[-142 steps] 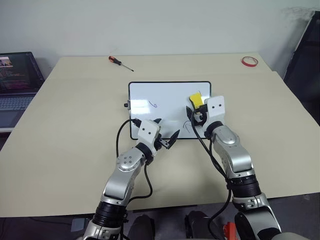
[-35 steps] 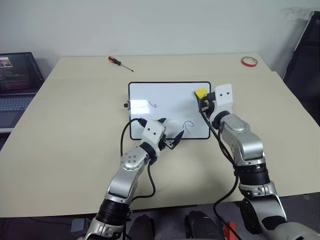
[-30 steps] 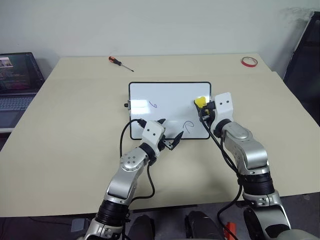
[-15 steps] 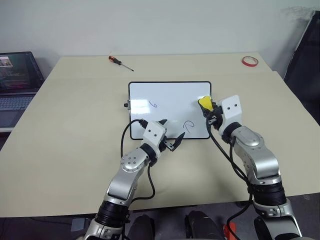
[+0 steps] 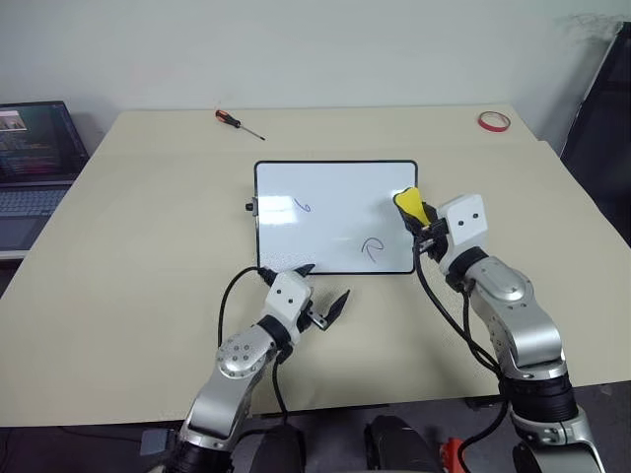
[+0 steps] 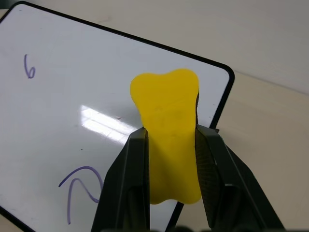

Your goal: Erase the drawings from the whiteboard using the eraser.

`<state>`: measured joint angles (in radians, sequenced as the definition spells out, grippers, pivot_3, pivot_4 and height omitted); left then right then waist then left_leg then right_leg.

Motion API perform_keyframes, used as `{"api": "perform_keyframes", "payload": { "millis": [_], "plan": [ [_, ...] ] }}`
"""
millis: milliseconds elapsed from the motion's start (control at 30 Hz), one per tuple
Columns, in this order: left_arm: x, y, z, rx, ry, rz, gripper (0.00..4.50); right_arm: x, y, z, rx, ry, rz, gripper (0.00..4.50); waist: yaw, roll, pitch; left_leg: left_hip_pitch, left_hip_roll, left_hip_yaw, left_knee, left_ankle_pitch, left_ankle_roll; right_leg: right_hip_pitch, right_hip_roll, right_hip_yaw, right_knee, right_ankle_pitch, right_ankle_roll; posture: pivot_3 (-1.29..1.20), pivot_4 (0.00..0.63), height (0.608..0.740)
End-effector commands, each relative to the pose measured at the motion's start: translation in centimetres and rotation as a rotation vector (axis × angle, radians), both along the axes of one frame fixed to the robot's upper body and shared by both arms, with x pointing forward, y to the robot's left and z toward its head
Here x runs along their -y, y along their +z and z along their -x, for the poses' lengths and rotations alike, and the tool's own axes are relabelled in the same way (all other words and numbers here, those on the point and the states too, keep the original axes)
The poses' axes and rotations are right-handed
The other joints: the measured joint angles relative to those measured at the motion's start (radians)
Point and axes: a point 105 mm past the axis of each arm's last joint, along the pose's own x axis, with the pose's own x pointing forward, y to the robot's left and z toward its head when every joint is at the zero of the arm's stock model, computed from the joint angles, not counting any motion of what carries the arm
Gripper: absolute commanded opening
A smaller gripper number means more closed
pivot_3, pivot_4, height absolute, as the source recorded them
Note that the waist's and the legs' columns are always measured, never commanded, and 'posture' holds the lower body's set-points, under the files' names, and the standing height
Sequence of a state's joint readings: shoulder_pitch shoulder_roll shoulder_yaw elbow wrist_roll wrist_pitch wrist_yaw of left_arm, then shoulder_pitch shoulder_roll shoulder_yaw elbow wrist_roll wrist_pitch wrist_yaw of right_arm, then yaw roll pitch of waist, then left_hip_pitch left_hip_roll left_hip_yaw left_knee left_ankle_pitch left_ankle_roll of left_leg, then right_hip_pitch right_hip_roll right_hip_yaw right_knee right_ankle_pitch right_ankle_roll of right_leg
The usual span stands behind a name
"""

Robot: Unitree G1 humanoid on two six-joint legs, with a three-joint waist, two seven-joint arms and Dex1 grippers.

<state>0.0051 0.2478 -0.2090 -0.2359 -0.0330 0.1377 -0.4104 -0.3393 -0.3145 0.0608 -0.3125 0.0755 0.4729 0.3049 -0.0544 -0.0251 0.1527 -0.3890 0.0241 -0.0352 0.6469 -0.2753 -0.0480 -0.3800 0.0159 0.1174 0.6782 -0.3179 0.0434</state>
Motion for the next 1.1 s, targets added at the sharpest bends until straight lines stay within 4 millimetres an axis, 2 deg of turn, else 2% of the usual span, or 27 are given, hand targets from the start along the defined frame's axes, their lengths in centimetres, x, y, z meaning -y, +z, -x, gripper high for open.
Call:
{"api": "perform_keyframes", "payload": {
  "millis": [33, 133, 267, 333, 433, 500, 633, 800, 967, 1100],
  "plan": [
    [0.0, 1.5, -0.3, 0.102, 0.017, 0.011, 4.5, -0.8, 1.1, 0.4, 0.077, 0.041, 0.023, 0.97, 0.0, 0.0, 0.0, 0.0, 0.0, 0.0, 0.0, 0.0, 0.0, 0.0, 0.0, 0.0, 0.0, 0.0, 0.0, 0.0, 0.15, 0.74],
    [0.0, 1.9, -0.4, 0.126, 0.024, 0.026, 4.5, -1.1, 0.9, 0.2, 0.079, 0.053, 0.026, 0.97, 0.001, 0.0, 0.0, 0.0, 0.0, 0.0, 0.0, 0.0, 0.0, 0.0, 0.0, 0.0, 0.0, 0.0, 0.0, 0.0, 0.15, 0.74],
    [0.2, 2.0, -0.6, 0.137, 0.02, 0.021, 4.5, -2.5, 0.2, -0.1, 0.079, 0.102, 0.058, 0.97, -0.001, 0.0, 0.0, 0.0, 0.0, 0.0, 0.0, 0.0, 0.0, 0.0, 0.0, 0.0, 0.0, 0.0, 0.0, 0.0, 0.15, 0.74],
    [0.3, 2.1, -0.7, 0.138, 0.02, 0.022, 4.5, -3.2, -0.6, -0.3, 0.069, 0.122, 0.085, 0.97, -0.002, 0.0, 0.0, 0.0, 0.0, 0.0, 0.0, 0.0, 0.0, 0.0, 0.0, 0.0, 0.0, 0.0, 0.0, 0.0, 0.15, 0.74],
    [0.4, 2.5, -1.0, 0.147, 0.019, 0.026, 4.5, -3.8, -3.1, -0.9, -0.009, 0.135, 0.193, 0.97, 0.0, 0.0, 0.0, 0.0, 0.0, 0.0, 0.0, 0.0, 0.0, 0.0, 0.0, 0.0, 0.0, 0.0, 0.0, 0.0, 0.15, 0.74],
    [0.4, 2.6, -1.0, 0.151, 0.019, 0.029, 4.5, -3.7, -4.3, -1.2, -0.056, 0.127, 0.242, 0.97, 0.002, 0.0, 0.0, 0.0, 0.0, 0.0, 0.0, 0.0, 0.0, 0.0, 0.0, 0.0, 0.0, 0.0, 0.0, 0.0, 0.15, 0.74],
    [0.5, 2.7, -1.0, 0.15, 0.017, 0.035, 4.5, -2.9, -5.4, -1.8, -0.12, 0.088, 0.281, 0.97, 0.004, 0.0, 0.0, 0.001, 0.0, 0.0, 0.0, 0.0, 0.0, 0.0, 0.0, 0.0, 0.001, 0.0, 0.0, 0.0, 0.15, 0.74],
    [0.8, 2.8, -0.8, 0.145, 0.014, 0.044, 4.5, -1.5, -4.7, -2.4, -0.095, 0.02, 0.309, 0.97, 0.003, 0.0, 0.0, 0.008, 0.0, -0.001, 0.001, 0.0, 0.0, 0.007, 0.0, -0.001, 0.001, 0.0, 0.0, 0.0, 0.15, 0.74],
    [0.9, 2.8, -0.9, 0.141, 0.013, 0.046, 4.5, 0.8, -4.2, -3.3, -0.083, -0.094, 0.308, 0.97, 0.005, 0.0, 0.0, 0.007, -0.002, -0.003, 0.002, 0.0, 0.0, 0.009, 0.0, -0.003, 0.001, 0.0, 0.0, 0.0, 0.15, 0.74],
    [1.0, 2.8, -0.9, 0.142, 0.008, 0.046, 4.5, 1.1, -4.2, -3.5, -0.079, -0.111, 0.319, 0.97, 0.004, -0.001, 0.0, 0.008, -0.001, -0.004, 0.003, 0.0, 0.0, 0.009, 0.0, -0.003, 0.002, 0.0, 0.0, 0.0, 0.15, 0.74]
  ]
}}
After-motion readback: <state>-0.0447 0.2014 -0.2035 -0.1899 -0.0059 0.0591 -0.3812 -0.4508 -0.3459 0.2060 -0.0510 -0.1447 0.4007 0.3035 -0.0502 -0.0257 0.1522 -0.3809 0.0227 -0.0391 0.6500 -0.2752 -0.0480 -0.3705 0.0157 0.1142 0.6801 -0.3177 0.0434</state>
